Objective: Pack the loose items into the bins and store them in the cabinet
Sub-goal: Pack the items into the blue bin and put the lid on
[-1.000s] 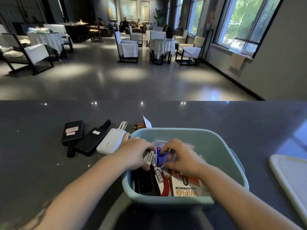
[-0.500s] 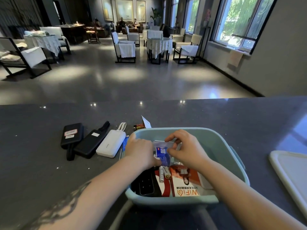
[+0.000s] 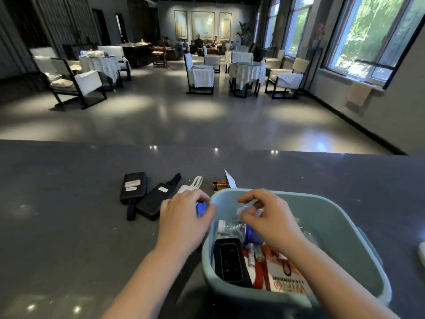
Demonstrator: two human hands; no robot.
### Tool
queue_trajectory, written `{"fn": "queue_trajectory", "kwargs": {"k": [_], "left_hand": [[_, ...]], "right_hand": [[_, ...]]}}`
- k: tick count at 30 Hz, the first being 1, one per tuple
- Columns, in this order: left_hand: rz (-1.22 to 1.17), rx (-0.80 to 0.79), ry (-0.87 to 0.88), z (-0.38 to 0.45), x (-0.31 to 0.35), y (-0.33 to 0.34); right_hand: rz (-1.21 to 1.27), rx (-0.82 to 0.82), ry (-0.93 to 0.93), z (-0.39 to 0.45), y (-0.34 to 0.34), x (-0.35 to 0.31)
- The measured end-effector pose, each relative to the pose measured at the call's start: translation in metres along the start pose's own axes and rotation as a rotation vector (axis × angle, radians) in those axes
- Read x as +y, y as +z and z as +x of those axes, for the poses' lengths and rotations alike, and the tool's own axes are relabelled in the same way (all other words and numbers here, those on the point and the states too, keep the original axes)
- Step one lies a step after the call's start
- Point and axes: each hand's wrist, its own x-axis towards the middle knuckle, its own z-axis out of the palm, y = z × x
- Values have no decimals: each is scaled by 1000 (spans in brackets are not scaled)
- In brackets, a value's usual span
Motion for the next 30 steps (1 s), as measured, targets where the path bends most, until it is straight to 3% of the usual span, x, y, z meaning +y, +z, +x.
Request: {"fn": "queue_trajectory", "kwargs": {"k": [7, 12, 18, 22, 26, 30], "left_hand": [[31, -24, -240, 0, -91, -24], [60, -84, -219, 40, -139, -25], [223, -253, -138, 70, -182, 0], [329, -332, -67, 72, -192, 16], [354, -298, -28, 75, -200, 23], [384, -276, -35, 72, -205, 24]], "right_hand": [[24, -95, -41, -3, 60, -73], [59, 24, 19, 32, 126, -107], [-64, 53, 440, 70, 207, -95], [-199, 120, 594, 97, 229, -84], [-291, 204, 610, 111, 233, -72], [-374, 158, 564, 113, 238, -72]]}}
